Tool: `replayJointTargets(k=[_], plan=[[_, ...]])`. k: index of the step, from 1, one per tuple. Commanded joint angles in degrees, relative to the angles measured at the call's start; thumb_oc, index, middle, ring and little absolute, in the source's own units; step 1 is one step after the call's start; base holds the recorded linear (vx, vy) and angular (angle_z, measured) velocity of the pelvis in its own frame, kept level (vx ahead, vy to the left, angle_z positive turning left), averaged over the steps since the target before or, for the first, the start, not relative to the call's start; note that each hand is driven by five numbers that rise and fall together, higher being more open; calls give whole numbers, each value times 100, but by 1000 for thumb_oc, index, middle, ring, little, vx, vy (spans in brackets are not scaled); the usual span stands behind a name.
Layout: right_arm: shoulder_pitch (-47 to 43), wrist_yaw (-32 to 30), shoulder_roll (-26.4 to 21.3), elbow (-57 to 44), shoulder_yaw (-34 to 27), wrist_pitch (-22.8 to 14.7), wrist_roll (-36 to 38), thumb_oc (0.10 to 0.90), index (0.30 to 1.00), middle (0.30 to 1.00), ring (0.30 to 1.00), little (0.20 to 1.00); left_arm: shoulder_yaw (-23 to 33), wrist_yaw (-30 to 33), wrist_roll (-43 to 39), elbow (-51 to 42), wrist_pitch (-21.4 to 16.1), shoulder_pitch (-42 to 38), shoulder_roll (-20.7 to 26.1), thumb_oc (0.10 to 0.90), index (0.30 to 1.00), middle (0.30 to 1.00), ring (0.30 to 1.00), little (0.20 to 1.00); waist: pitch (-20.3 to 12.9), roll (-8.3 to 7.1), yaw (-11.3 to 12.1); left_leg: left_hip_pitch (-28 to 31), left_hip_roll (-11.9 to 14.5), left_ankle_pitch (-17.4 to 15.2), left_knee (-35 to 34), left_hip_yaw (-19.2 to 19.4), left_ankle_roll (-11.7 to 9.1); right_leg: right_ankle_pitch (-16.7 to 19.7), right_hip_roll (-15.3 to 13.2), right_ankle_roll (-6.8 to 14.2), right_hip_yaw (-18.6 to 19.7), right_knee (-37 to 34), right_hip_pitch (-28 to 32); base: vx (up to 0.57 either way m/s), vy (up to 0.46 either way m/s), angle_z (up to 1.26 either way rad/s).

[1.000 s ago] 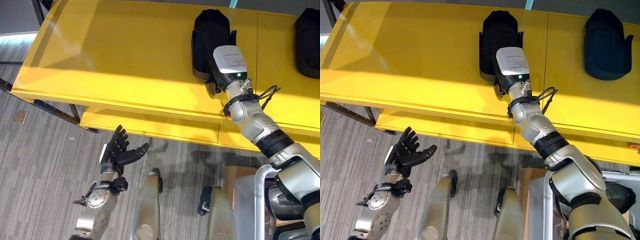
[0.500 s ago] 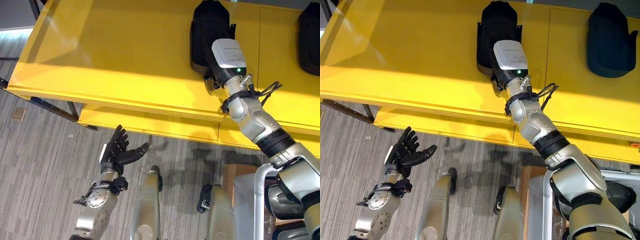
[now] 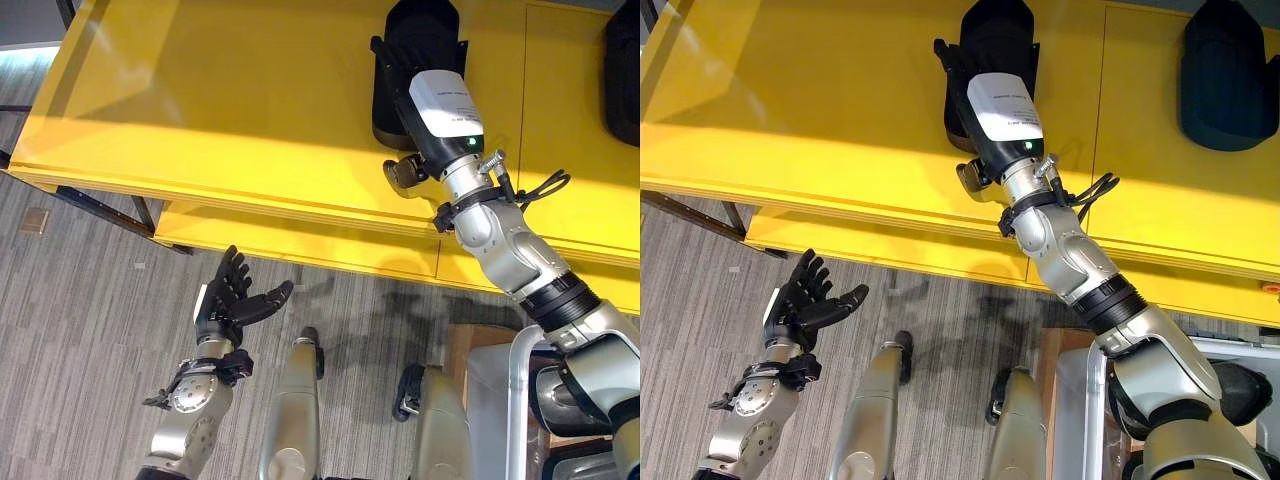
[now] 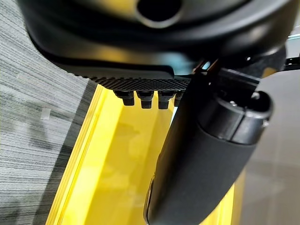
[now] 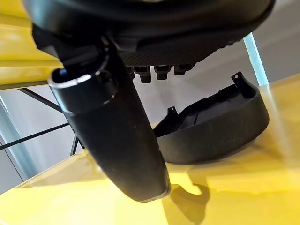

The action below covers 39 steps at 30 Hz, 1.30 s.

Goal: Move parts from the plastic box to the shelf.

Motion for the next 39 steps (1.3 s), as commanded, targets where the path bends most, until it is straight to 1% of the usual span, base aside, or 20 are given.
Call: replayJointTargets(k=[1, 7, 8, 12, 14, 17, 18, 20, 21, 22, 24, 27, 30, 31, 32, 34, 35, 36, 37, 39], plan=[[-318, -212, -184, -769, -525, -326, -63, 900, 1000, 1000, 1000, 1000, 257, 9, 159, -698, -483, 89, 232, 900, 1000, 1000, 1000, 1000, -402, -91, 10, 406, 231, -671, 274, -182, 163, 180, 86, -72, 106, -414, 178, 0, 0, 0], [-141, -191, -307, -1184, -695, -381, -73, 900, 1000, 1000, 1000, 1000, 305, 14, 176, -688, -453, 92, 220, 900, 1000, 1000, 1000, 1000, -409, -119, -17, 461, 242, -639, 203, -171, 149, 211, 101, -67, 111, -454, 217, 0, 0, 0], [-45, -199, -380, -1411, -804, -430, -92, 900, 1000, 1000, 1000, 1000, 319, 18, 191, -685, -433, 89, 210, 900, 1000, 1000, 1000, 1000, -418, -135, -42, 491, 248, -617, 165, -165, 134, 229, 105, -68, 115, -486, 233, 0, 0, 0], [85, -237, -462, -1748, -999, -510, -69, 900, 1000, 1000, 1000, 1000, 319, 11, 203, -691, -407, 91, 204, 900, 1000, 1000, 1000, 1000, -431, -159, -60, 574, 266, -578, 77, -148, 120, 261, 112, -67, 113, -562, 313, 0, 0, 0], [267, -281, -529, -2068, -1201, -598, -78, 900, 1000, 1000, 1000, 1000, 305, -10, 212, -702, -372, 93, 196, 900, 1000, 1000, 1000, 1000, -459, -191, -114, 682, 292, -532, -77, -128, 100, 315, 124, -65, 114, -695, 406, 0, 0, 0], [430, -306, -633, -2217, -1338, -609, -186, 900, 1000, 1000, 1000, 1000, 277, -22, 217, -695, -352, 80, 188, 900, 1000, 1000, 1000, 1000, -483, -219, -147, 804, 305, -461, -262, -109, 86, 397, 132, -52, 104, -858, 530, -1, -12, 2], [560, -365, -729, -2345, -1448, -644, -285, 900, 1000, 1000, 1000, 1000, 285, -44, 243, -678, -350, 50, 209, 900, 1000, 1000, 1000, 1000, -514, -227, -187, 868, 303, -352, -447, -95, 77, 489, 144, -49, 96, -1005, 595, 0, 0, 0], [714, -367, -729, -2417, -1538, -667, -260, 900, 1000, 1000, 1000, 1000, 262, -49, 261, -673, -341, 37, 212, 900, 1000, 1000, 1000, 1000, -519, -235, -200, 950, 295, -288, -591, -85, 65, 541, 145, -42, 81, -1115, 671, 0, 0, 0], [964, -392, -729, -2565, -1706, -755, -134, 900, 1000, 1000, 1000, 1000, 259, -63, 292, -671, -330, 31, 209, 900, 1000, 1000, 1000, 1000, -548, -239, -254, 1025, 283, -168, -815, -59, 47, 641, 167, -16, 47, -1326, 754, 9, -9, 3], [1134, -408, -729, -2652, -1796, -802, -62, 900, 1000, 1000, 1000, 1000, 258, -77, 312, -674, -321, 36, 208, 900, 1000, 1000, 1000, 1000, -546, -244, -281, 1124, 282, -141, -933, -41, 39, 654, 184, -1, 45, -1419, 836, 0, 0, 0], [1431, -389, -774, -2831, -1989, -862, 21, 900, 1000, 1000, 1000, 1000, 254, -91, 331, -676, -305, 59, 197, 900, 1000, 1000, 1000, 1000, -598, -246, -348, 1236, 270, 47, -1237, -14, 27, 827, 219, 31, -2, -1716, 945, 0, 0, 0], [1689, -416, -782, -2971, -2161, -957, 68, 900, 1000, 1000, 1000, 1000, 289, -109, 358, -693, -307, 108, 173, 900, 1000, 1000, 1000, 1000, -641, -235, -405, 1347, 262, 135, -1451, 22, 27, 926, 254, 69, 0, -1924, 1023, 11, 0, 1], [2241, -438, -739, -3187, -2451, -1111, 184, 900, 1000, 1000, 1000, 1000, 328, -126, 392, -667, -298, 196, 97, 900, 1000, 1000, 1000, 1000, -744, -221, -533, 1564, 302, 313, -1865, 115, -1, 1084, 287, 135, -12, -2313, 1164, 24, 1, -2], [2279, -429, -738, -3212, -2476, -1109, 184, 900, 1000, 1000, 1000, 1000, 317, -127, 393, -668, -298, 202, 103, 900, 1000, 1000, 1000, 1000, -747, -222, -521, 1594, 303, 333, -1905, 120, -1, 1101, 291, 136, -15, -2346, 1189, 48, 10, -7], [2511, -444, -793, -3274, -2611, -1110, 57, 900, 1000, 1000, 1000, 1000, 342, -132, 411, -643, -291, 225, 70, 900, 1000, 1000, 1000, 1000, -816, -200, -575, 1703, 295, 432, -2137, 165, -18, 1179, 299, 166, -18, -2550, 1258, 33, 9, -6], [2618, -440, -844, -3297, -2671, -1090, -46, 900, 1000, 1000, 1000, 1000, 338, -145, 426, -635, -292, 240, 59, 900, 1000, 1000, 1000, 1000, -863, -183, -588, 1818, 295, 516, -2347, 185, -19, 1242, 316, 177, -5, -2708, 1320, 57, 17, -7], [2818, -453, -846, -3359, -2777, -1126, -84, 900, 1000, 1000, 1000, 1000, 364, -154, 465, -650, -310, 261, 33, 900, 1000, 1000, 1000, 1000, -953, -168, -646, 1966, 302, 656, -2664, 233, -29, 1344, 338, 208, 14, -2951, 1397, 63, 17, -9], [2840, -448, -845, -3373, -2791, -1126, -84, 900, 1000, 1000, 1000, 1000, 358, -154, 467, -652, -309, 266, 36, 900, 1000, 1000, 1000, 1000, -959, -169, -640, 1987, 303, 674, -2699, 237, -29, 1358, 341, 208, 11, -2980, 1414, 84, 17, -9], [3090, -446, -834, -3422, -2909, -1149, -100, 900, 1000, 1000, 1000, 1000, 370, -173, 480, -657, -304, 283, -11, 900, 1000, 1000, 1000, 1000, -1036, -157, -712, 2132, 307, 780, -2940, 287, -33, 1453, 357, 239, 18, -3193, 1488, 71, 21, -11], [3423, -413, -763, -3515, -3054, -1214, -18, 900, 1000, 1000, 1000, 1000, 370, -188, 501, -658, -289, 326, -94, 900, 1000, 1000, 1000, 1000, -1125, -130, -772, 2350, 305, 901, -3260, 354, -33, 1581, 374, 283, 32, -3500, 1627, 69, 26, -14]])
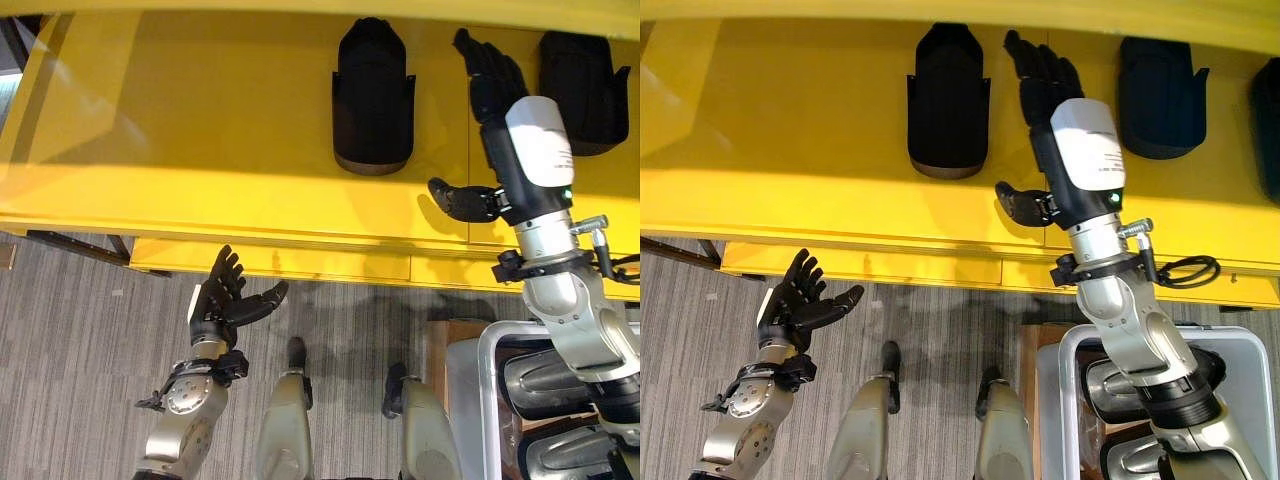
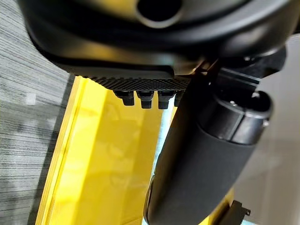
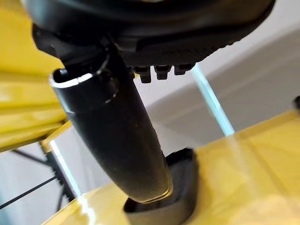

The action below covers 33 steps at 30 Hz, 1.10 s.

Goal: Move parts from the plastic box to the shelf.

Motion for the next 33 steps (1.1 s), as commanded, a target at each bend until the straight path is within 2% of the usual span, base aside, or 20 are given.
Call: replayJointTargets(k=[1, 6, 12, 21, 27, 33], plan=[[-78, -388, -113, -502, -226, -446, -107, 900, 1000, 1000, 1000, 1000, 133, -161, 287, -472, -462, 247, -49, 900, 1000, 1000, 1000, 1000, -1187, 35, -134, 451, 269, -329, -268, 23, 2, 578, 139, 183, 221, -1044, 137, 46, 24, -12], [976, -245, 129, -734, -714, -611, 71, 900, 1000, 1000, 1000, 1000, 185, -260, 346, -476, -456, 398, -264, 900, 1000, 1000, 1000, 1000, -1575, 79, -353, 997, 273, -35, -1054, 298, -28, 930, 134, 345, 274, -1838, 542, 112, 51, -14], [1778, -251, 338, -562, -1238, -537, 148, 900, 1000, 1000, 1000, 1000, 230, -281, 437, -390, -455, 423, -424, 900, 1000, 1000, 1000, 1000, -1945, 96, -543, 1521, 239, 128, -1679, 552, -61, 1197, 44, 510, 279, -2395, 958, 78, 42, -10], [2206, -385, 595, -320, -1555, -387, -35, 900, 1000, 1000, 1000, 1000, 211, -282, 521, -230, -465, 407, -537, 900, 1000, 1000, 1000, 1000, -2234, 68, -680, 1867, 201, -17, -1769, 855, -21, 1350, -5, 611, 489, -2730, 1210, 48, 33, -15], [2480, -456, 762, -290, -1722, -365, -69, 900, 1000, 1000, 1000, 1000, 243, -230, 580, -250, -460, 430, -570, 900, 1000, 1000, 1000, 1000, -2290, 87, -738, 1961, 208, -66, -1769, 916, -17, 1348, -9, 614, 529, -2798, 1286, 30, 13, -10], [2769, -411, 1130, -194, -1793, -386, 248, 900, 1000, 1000, 1000, 1000, 244, -186, 718, -289, -429, 391, -556, 900, 1000, 1000, 1000, 1000, -2282, 79, -832, 1950, 146, -99, -1769, 911, 40, 1332, -59, 661, 540, -2714, 1264, 1, 53, -2]])
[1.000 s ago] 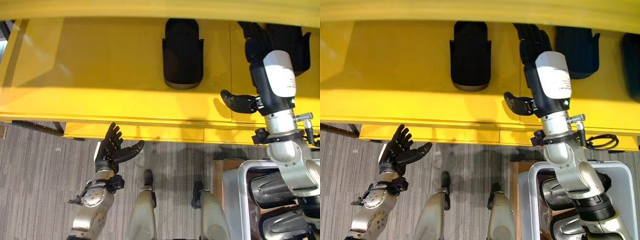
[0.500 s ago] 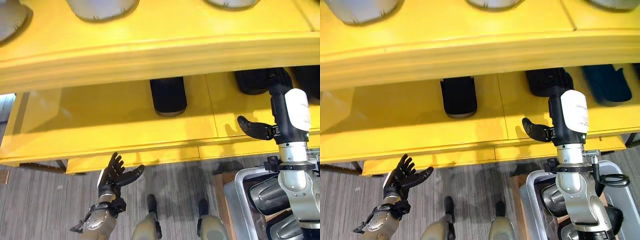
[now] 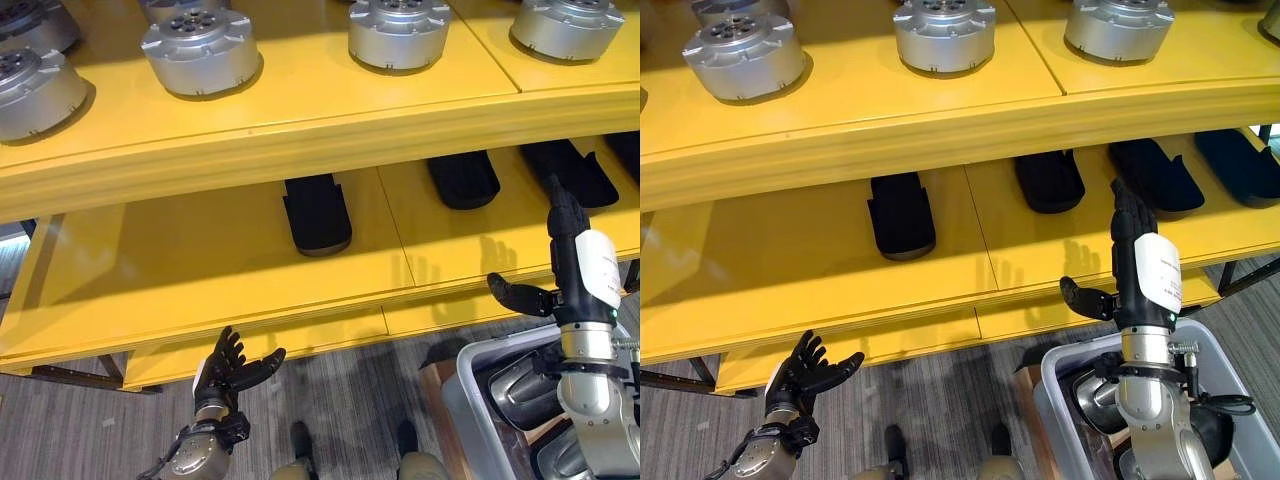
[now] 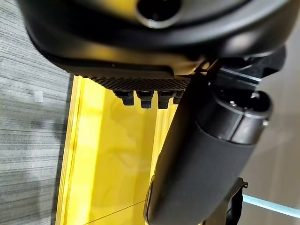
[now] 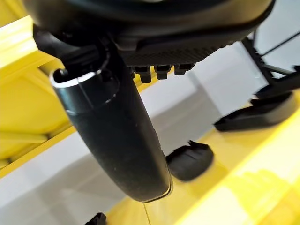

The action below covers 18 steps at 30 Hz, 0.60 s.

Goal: Move parts from the plastic box to the shelf.

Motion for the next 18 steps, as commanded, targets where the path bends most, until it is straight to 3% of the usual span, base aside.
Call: replayJointTargets(k=[1, 9, 11, 13, 14, 15, 16, 18], plan=[[-242, -369, -75, -28, -429, -317, 284, 900, 1000, 1000, 1000, 1000, 287, -218, 563, -735, -800, -951, 5, 900, 1000, 1000, 1000, 1000, -671, -98, -230, 511, 203, -526, -26, 67, -158, -91, -237, 323, 106, 231, -304, -22, 155, 3], [-173, -487, 197, 130, -620, -231, 444, 900, 1000, 1000, 1000, 1000, 125, -227, 719, -732, -803, -1190, 204, 900, 1000, 1000, 1000, 1000, -551, -262, -388, 405, -315, -725, -26, 143, 133, 328, -700, 625, 377, 363, -592, -34, 200, 3], [-149, -531, 272, 146, -698, -213, 421, 900, 1000, 1000, 1000, 1000, 75, -275, 756, -728, -828, -1317, 250, 900, 1000, 1000, 1000, 1000, -474, -320, -467, 329, -482, -782, -26, 200, 190, 629, -835, 695, 538, 323, -723, -88, 237, -7], [-230, -644, 381, 208, -692, -210, 437, 900, 1000, 1000, 1000, 1000, 7, -241, 910, -673, -860, -1480, 377, 900, 1000, 1000, 1000, 1000, -336, -357, -559, 215, -521, -797, -26, 433, 213, 1193, -816, 708, 663, 175, -1054, -152, 204, -11], [-231, -645, 382, 209, -692, -210, 437, 900, 1000, 1000, 1000, 1000, 7, -241, 910, -672, -860, -1481, 378, 900, 1000, 1000, 1000, 1000, -345, -359, -550, 206, -521, -796, -26, 443, 214, 1199, -814, 708, 675, 174, -1071, -173, 189, -36], [-325, -668, 417, 273, -587, -266, 596, 900, 1000, 1000, 1000, 1000, 0, -220, 883, -620, -868, -1535, 493, 900, 1000, 1000, 1000, 1000, -198, -306, -536, 173, -434, -777, -26, 660, 262, 913, -601, 691, 210, 555, -1242, -100, 151, -45], [-339, -671, 415, 284, -586, -270, 598, 900, 1000, 1000, 1000, 1000, 2, -222, 880, -610, -874, -1548, 495, 900, 1000, 1000, 1000, 1000, -185, -304, -528, 181, -424, -788, -26, 668, 255, 874, -591, 688, 224, 619, -1270, -129, 252, -77], [-373, -647, 415, 319, -487, -343, 685, 900, 1000, 1000, 1000, 1000, -15, -286, 844, -632, -847, -1507, 513, 900, 1000, 1000, 1000, 1000, -128, -208, -492, 145, -358, -724, -26, 899, 351, 308, -397, 502, -55, 1538, -1271, -31, 254, -67]])
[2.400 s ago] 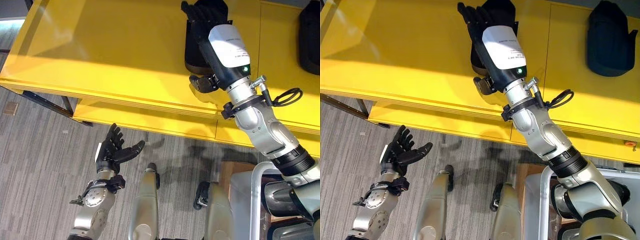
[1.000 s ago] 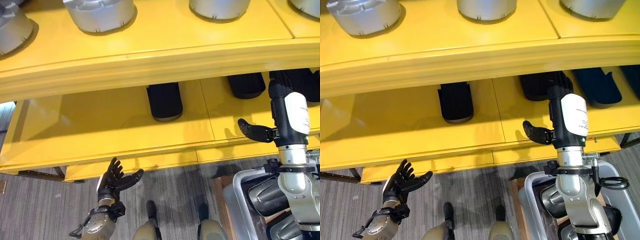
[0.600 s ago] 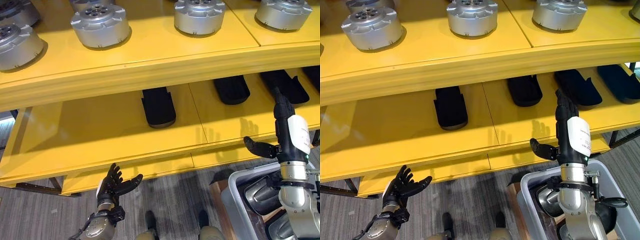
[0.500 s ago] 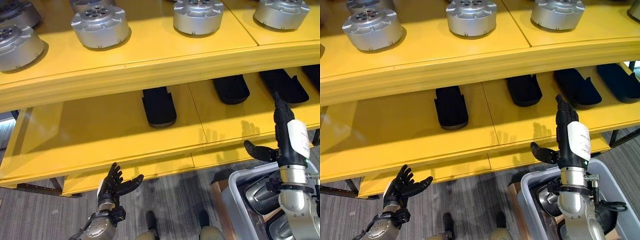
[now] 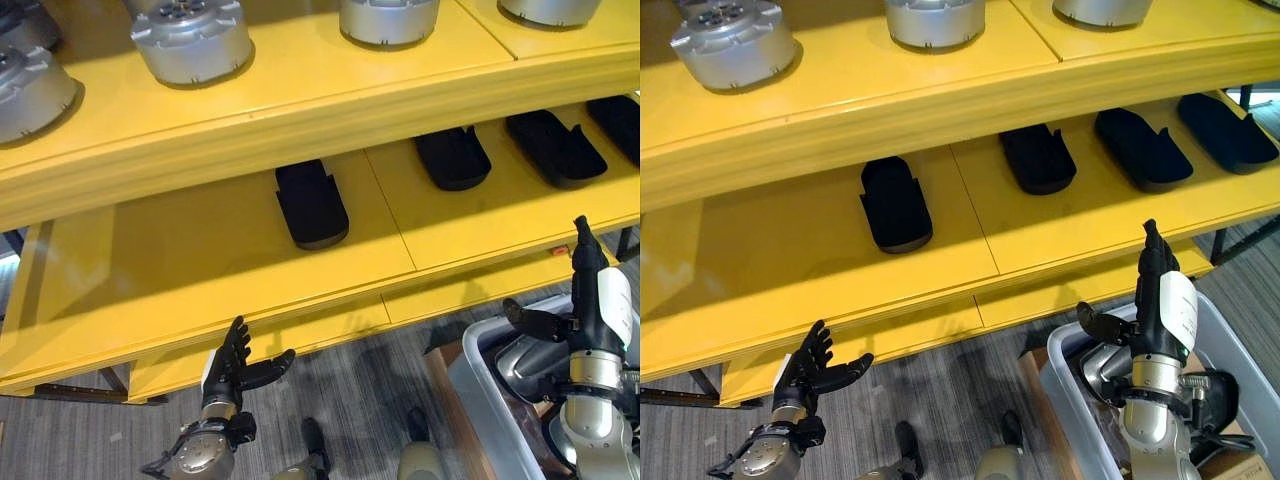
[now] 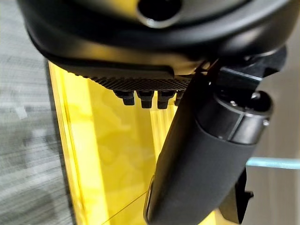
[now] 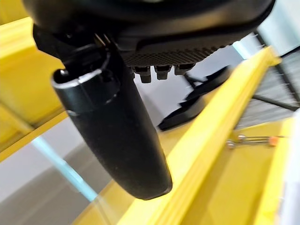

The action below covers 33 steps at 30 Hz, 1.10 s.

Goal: Move parts from the plastic box to the shelf.

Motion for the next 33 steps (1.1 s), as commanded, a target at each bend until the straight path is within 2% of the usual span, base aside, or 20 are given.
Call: replayJointTargets(k=[1, 2, 4, 7, 9, 10, 11, 13, 14, 17, 20, 28, 29, 32, 33], plan=[[-628, -432, -295, -118, -159, -449, 153, 900, 1000, 1000, 1000, 1000, 254, -326, 200, -613, -603, -1418, 158, 900, 1000, 1000, 1000, 1000, 32, 74, -268, 562, 235, -786, -39, 112, -39, -679, 177, 11, -530, 1420, -52, 3, 252, -61], [-649, -429, -320, -112, -146, -436, 109, 900, 1000, 1000, 1000, 1000, 313, -328, 196, -653, -583, -1378, 156, 900, 1000, 1000, 1000, 1000, 34, 55, -202, 609, 225, -848, -39, 220, -15, -899, 141, -61, -713, 1696, 28, 12, 182, -93], [-814, -506, -287, 4, -91, -403, 91, 900, 1000, 1000, 1000, 1000, 482, -290, 147, -760, -549, -1217, 122, 900, 1000, 1000, 1000, 1000, -77, -34, -14, 670, 232, -907, -39, 616, 17, -1001, 44, -135, -1185, 1625, 518, -63, 59, -118], [-976, -559, -304, 32, -26, -371, 12, 900, 1000, 1000, 1000, 1000, 680, -245, 74, -781, -521, -1046, 94, 900, 1000, 1000, 1000, 1000, -234, -176, 208, 681, 214, -925, -11, 957, 57, -836, -37, -69, -1522, 1176, 942, -22, -13, -84], [-983, -562, -310, 31, -20, -343, -21, 900, 1000, 1000, 1000, 1000, 757, -244, 75, -807, -508, -950, 71, 900, 1000, 1000, 1000, 1000, -281, -228, 274, 703, 202, -935, 2, 1088, 62, -742, -42, -18, -1574, 935, 1089, -14, -40, -95], [-1021, -554, -298, 9, 1, -337, -20, 900, 1000, 1000, 1000, 1000, 883, -253, 65, -821, -504, -815, 7, 900, 1000, 1000, 1000, 1000, -351, -283, 373, 698, 260, -936, 65, 1366, 27, -636, -72, 48, -1736, 353, 1250, -44, -92, -119], [-1010, -533, -280, 5, -7, -334, -12, 900, 1000, 1000, 1000, 1000, 930, -242, 63, -813, -499, -774, -38, 900, 1000, 1000, 1000, 1000, -358, -292, 399, 681, 296, -921, 108, 1442, 8, -646, -67, 61, -1802, 207, 1297, -40, -80, -98], [-968, -501, -280, -6, -32, -313, -31, 900, 1000, 1000, 1000, 1000, 971, -267, 84, -795, -483, -721, -65, 900, 1000, 1000, 1000, 1000, -385, -306, 378, 667, 349, -890, 149, 1518, -29, -660, 3, 60, -1696, -9, 1362, -21, -104, -159], [-788, -433, -263, -75, -134, -332, -40, 900, 1000, 1000, 1000, 1000, 975, -329, 85, -799, -478, -641, -124, 900, 1000, 1000, 1000, 1000, -424, -306, 309, 662, 448, -814, 162, 1574, -92, -821, 221, -3, -1465, -212, 1379, -9, -166, -177], [-618, -419, -212, -178, -247, -368, -21, 900, 1000, 1000, 1000, 1000, 998, -359, 123, -821, -478, -580, -149, 900, 1000, 1000, 1000, 1000, -436, -263, 231, 705, 555, -758, 166, 1664, -144, -870, 303, -46, -1447, -389, 1445, -6, -109, -56], [-390, -386, -164, -246, -360, -413, 6, 900, 1000, 1000, 1000, 1000, 952, -431, 225, -866, -475, -577, -192, 900, 1000, 1000, 1000, 1000, -465, -216, 66, 753, 760, -608, 216, 1821, -303, -1009, 485, -128, -1277, -591, 1527, -35, -152, -45], [-191, -432, -163, -347, -508, -483, 49, 900, 1000, 1000, 1000, 1000, 884, -492, 213, -844, -483, -576, -276, 900, 1000, 1000, 1000, 1000, -447, -113, -110, 780, 1112, -303, 335, 1910, -592, -1187, 789, -350, -1130, -694, 1650, -33, -137, -14], [-172, -443, -177, -369, -496, -518, 58, 900, 1000, 1000, 1000, 1000, 853, -510, 207, -824, -477, -564, -289, 900, 1000, 1000, 1000, 1000, -424, -75, -139, 772, 1223, -192, 373, 1903, -678, -1240, 886, -429, -1105, -692, 1664, -44, -160, -2], [-125, -435, -212, -387, -491, -528, 32, 900, 1000, 1000, 1000, 1000, 830, -558, 201, -807, -474, -555, -301, 900, 1000, 1000, 1000, 1000, -394, -31, -163, 762, 1343, -82, 426, 1884, -771, -1306, 1002, -522, -1066, -685, 1683, -50, -184, -8], [-102, -443, -246, -417, -496, -553, 7, 900, 1000, 1000, 1000, 1000, 793, -568, 204, -785, -458, -576, -314, 900, 1000, 1000, 1000, 1000, -366, -10, -196, 754, 1469, 24, 486, 1859, -857, -1363, 1111, -598, -1035, -678, 1700, -33, -148, -10]])
